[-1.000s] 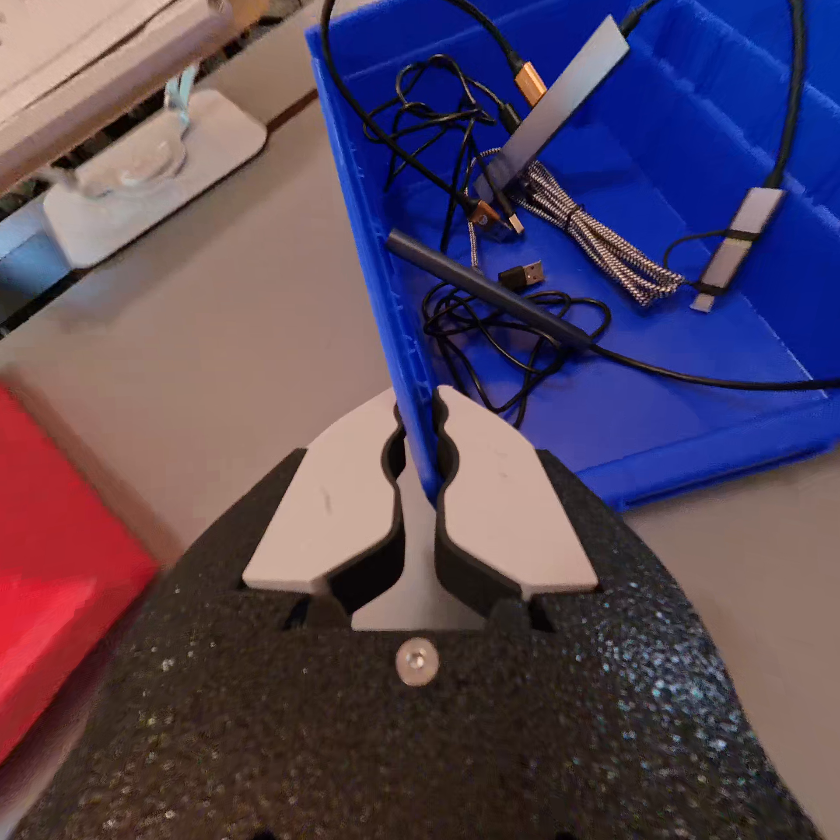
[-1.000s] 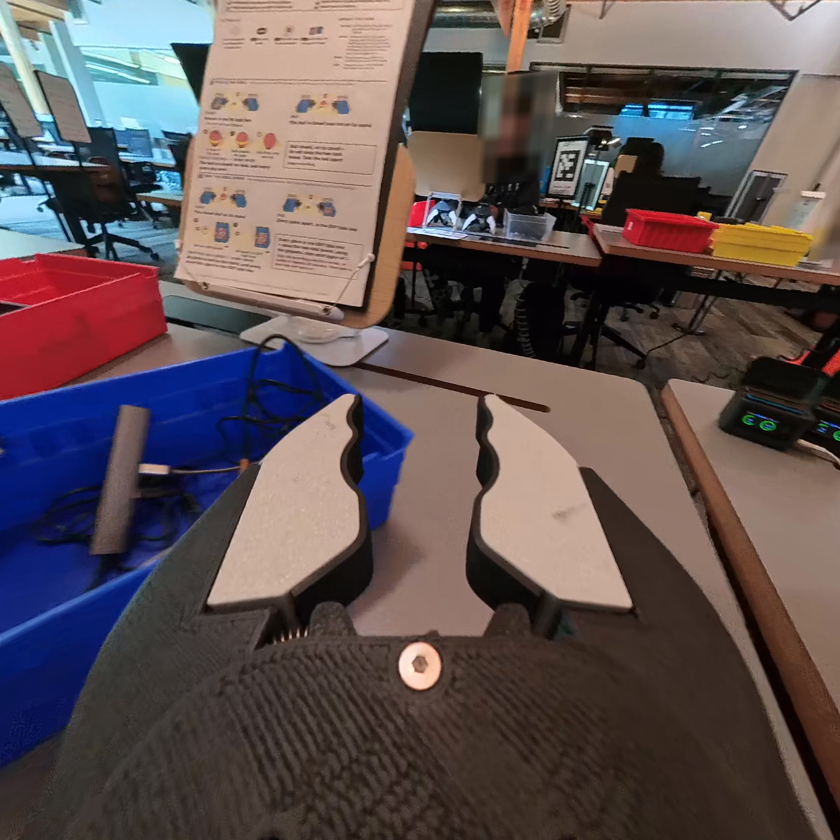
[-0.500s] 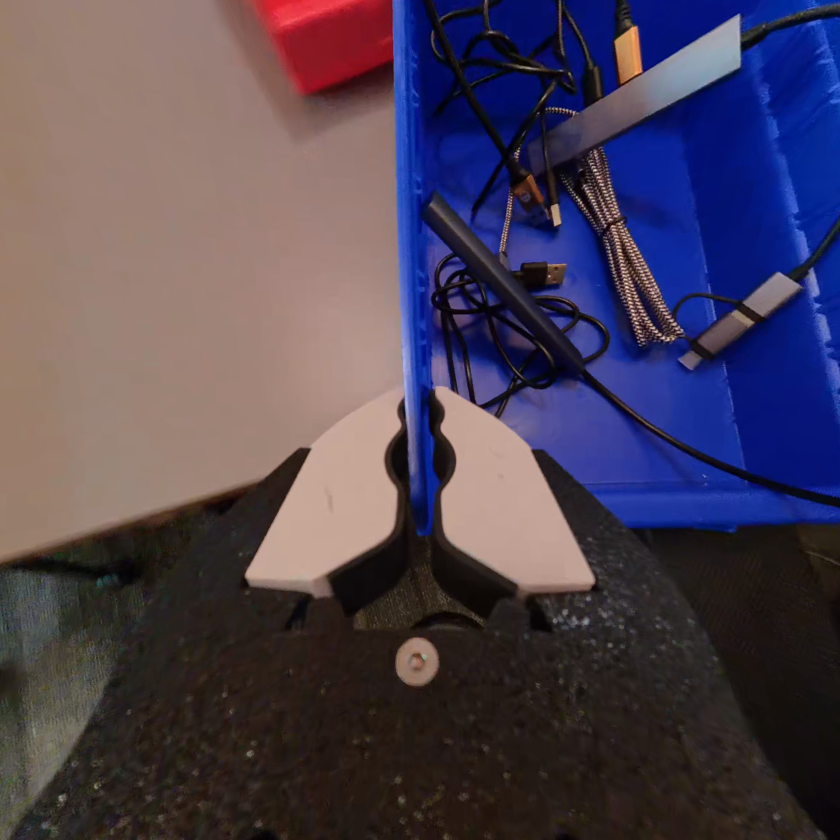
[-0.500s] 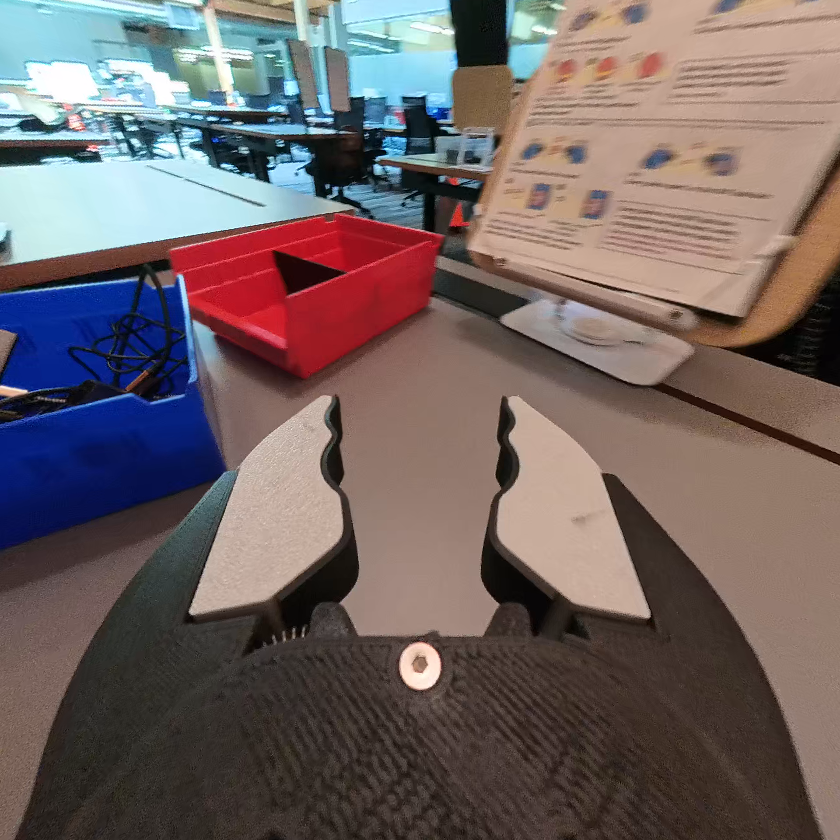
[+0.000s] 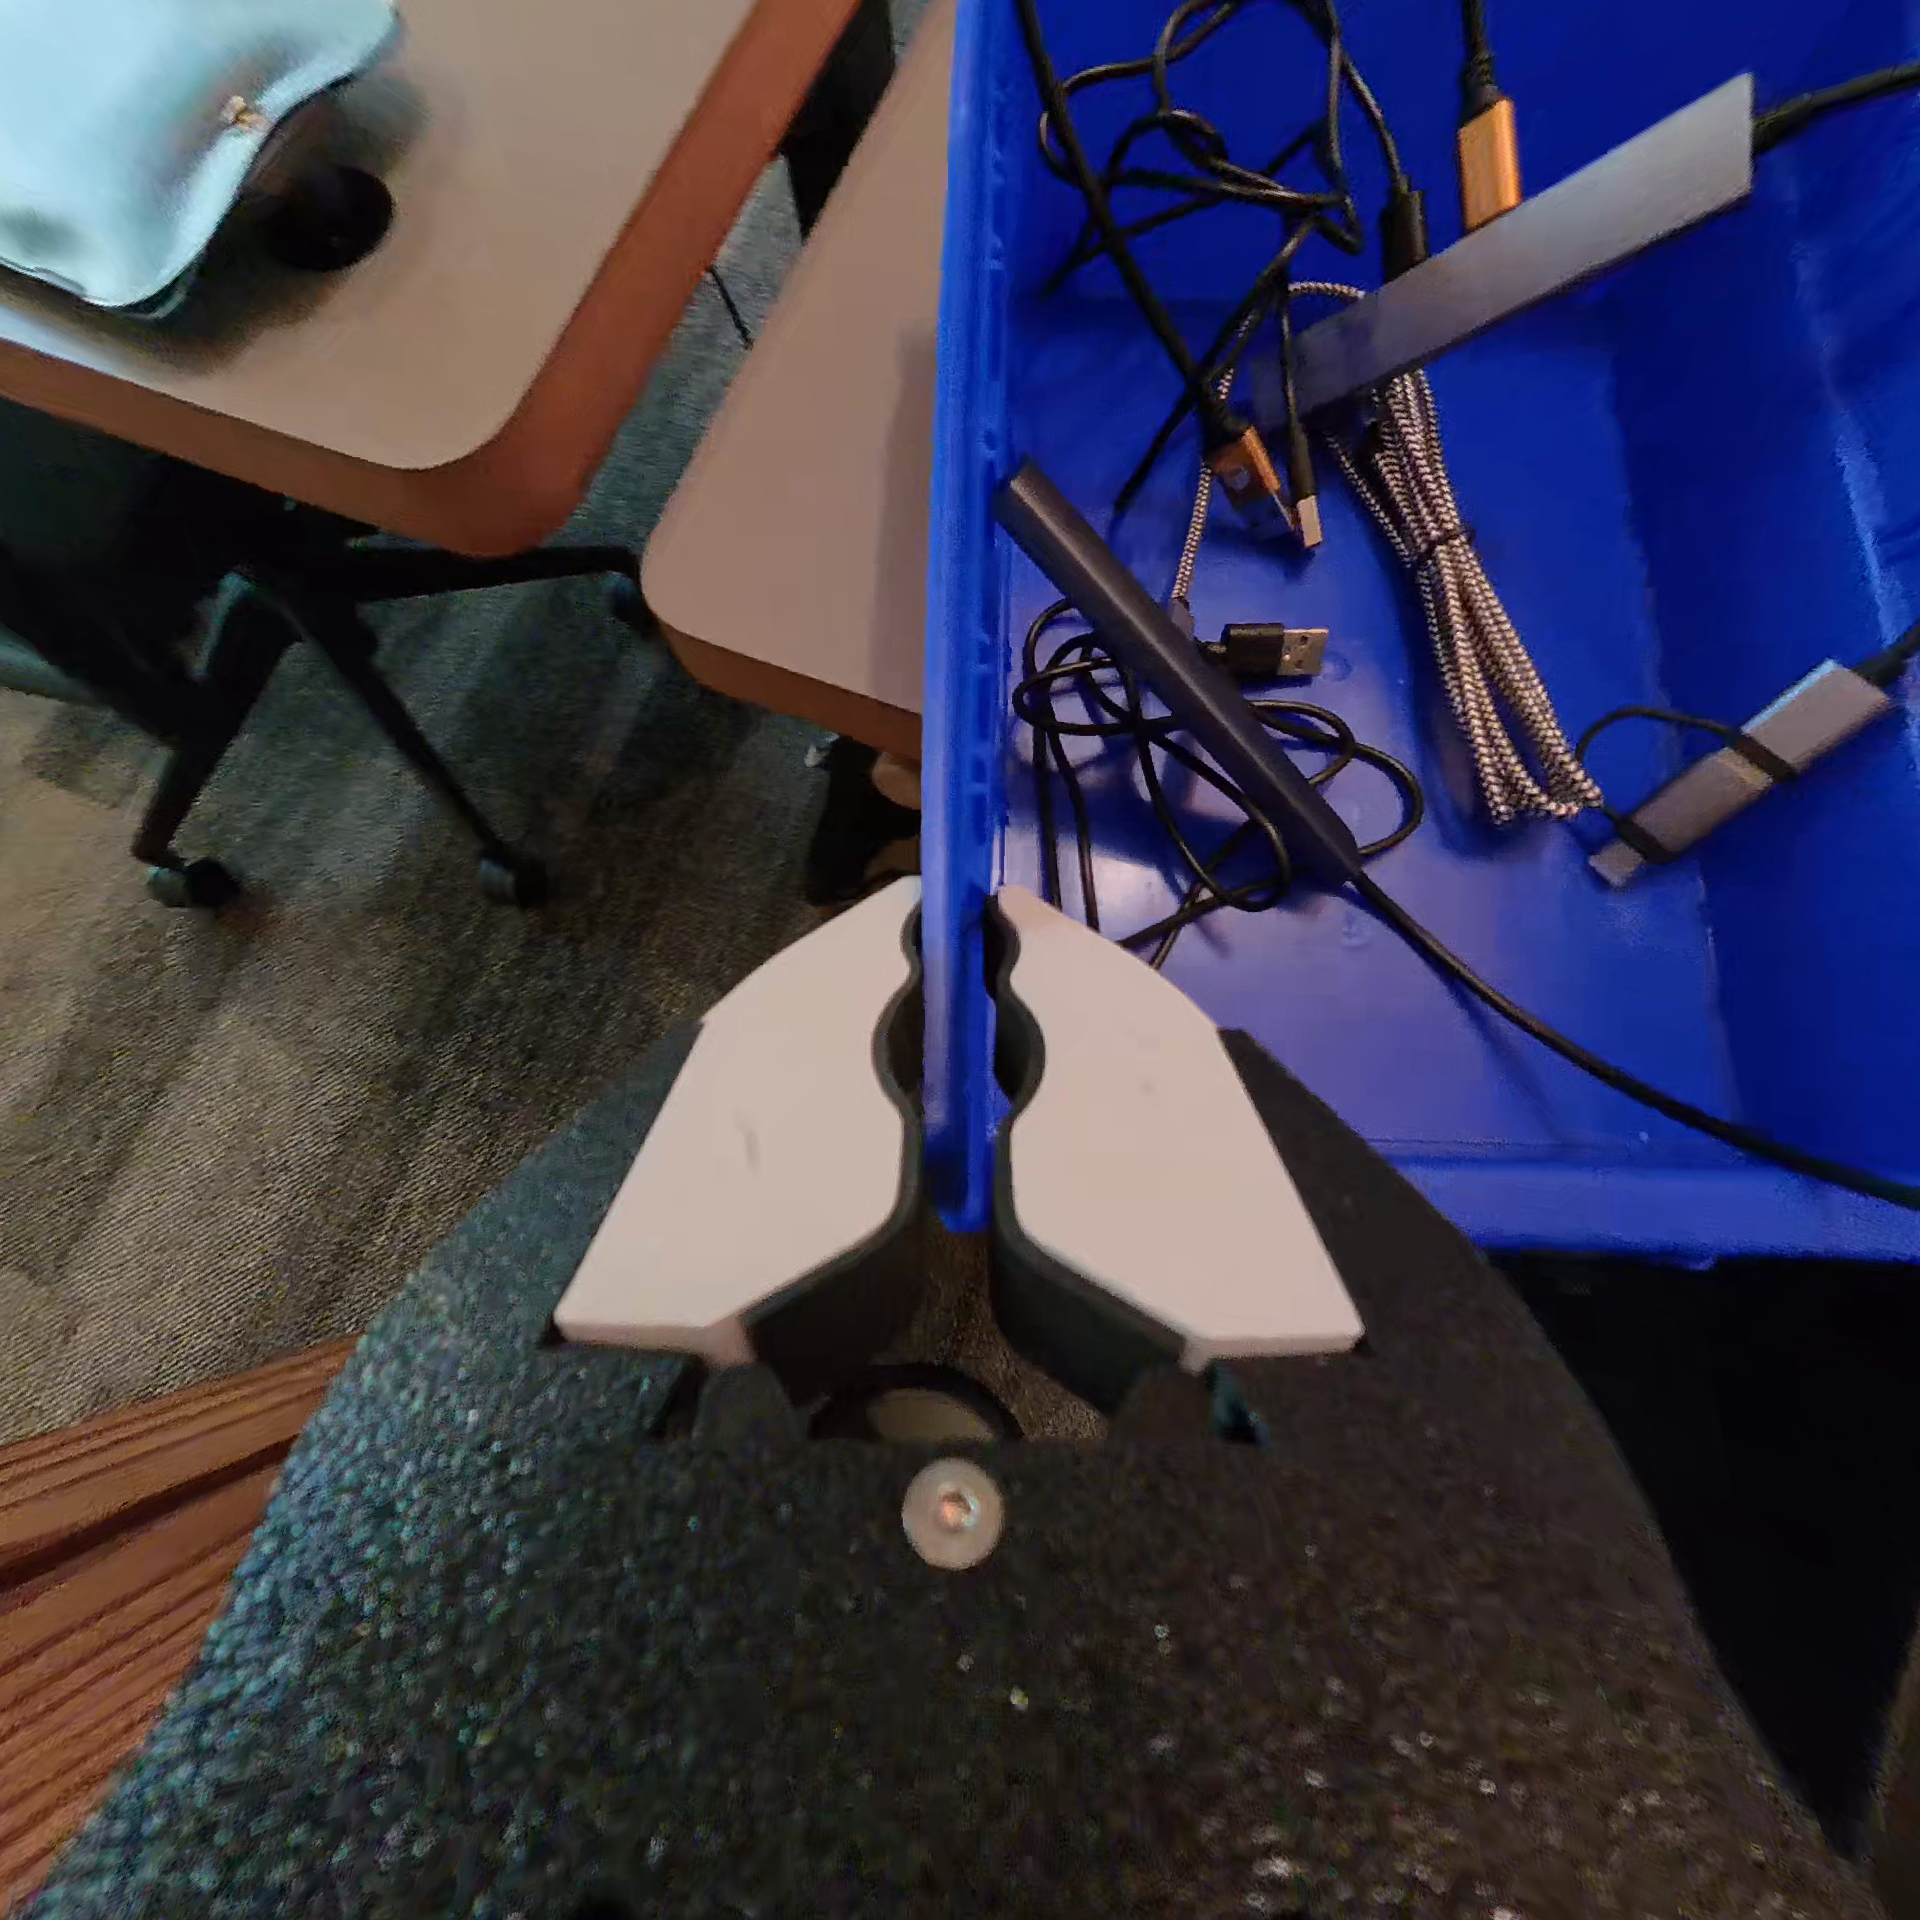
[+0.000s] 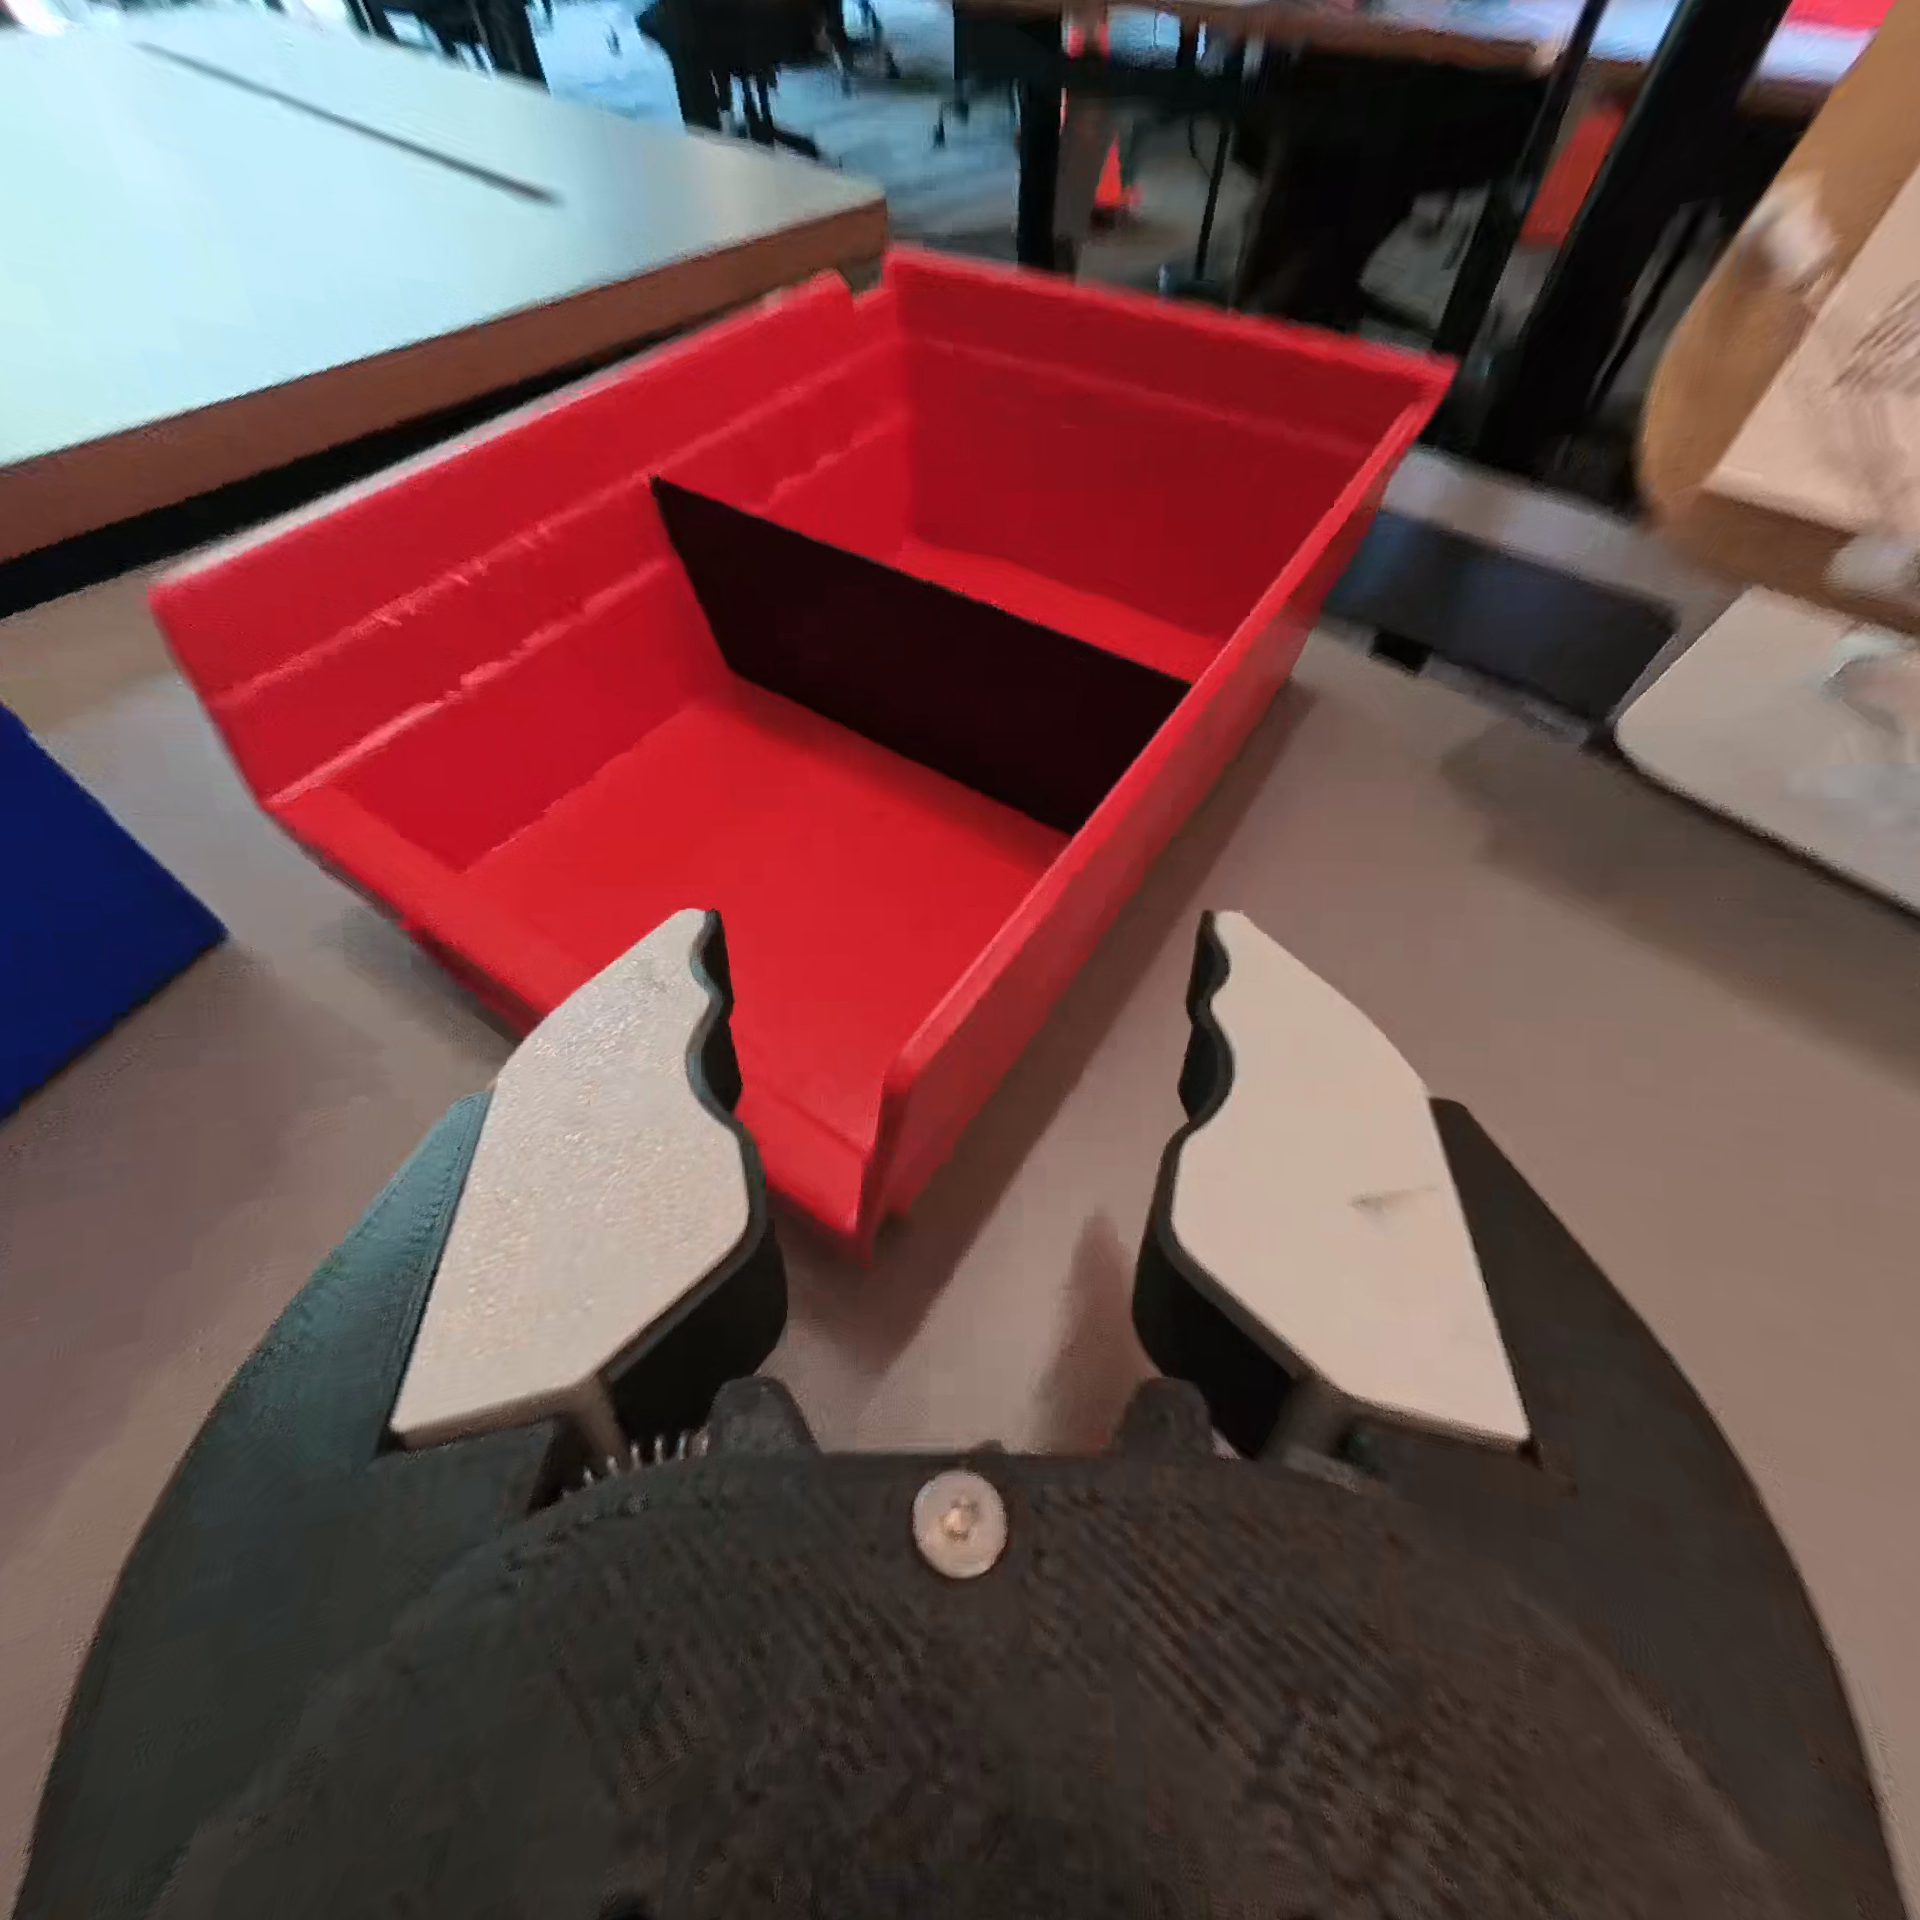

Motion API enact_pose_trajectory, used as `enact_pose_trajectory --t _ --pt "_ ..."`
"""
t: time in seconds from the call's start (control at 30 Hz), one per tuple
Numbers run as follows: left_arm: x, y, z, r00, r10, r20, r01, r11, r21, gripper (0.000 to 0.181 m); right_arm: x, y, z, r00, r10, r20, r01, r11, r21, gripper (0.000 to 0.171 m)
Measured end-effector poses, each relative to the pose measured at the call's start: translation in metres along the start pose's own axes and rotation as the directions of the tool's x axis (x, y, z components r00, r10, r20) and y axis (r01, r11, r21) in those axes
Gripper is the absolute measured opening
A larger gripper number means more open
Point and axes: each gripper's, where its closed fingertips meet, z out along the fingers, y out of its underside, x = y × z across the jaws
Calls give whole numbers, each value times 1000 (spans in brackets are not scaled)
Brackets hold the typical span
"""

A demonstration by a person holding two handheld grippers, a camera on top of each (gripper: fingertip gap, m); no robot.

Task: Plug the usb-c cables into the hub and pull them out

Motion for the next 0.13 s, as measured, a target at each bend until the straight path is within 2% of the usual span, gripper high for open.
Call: enact_pose_trajectory --t 0.03,0.1,0.13 --pt "0 -1 2 1000 4 18 -4 1000 5 7 0 7 11 1000 10 4 -10 999 -48 79" --pt "3 -5 4 999 22 33 -22 1000 18 7 3 15 18 999 -44 26 46 996 -82 38" --pt "4 -6 5 999 36 39 -37 999 21 7 11 13 15 999 -46 10 46 997 -63 29"
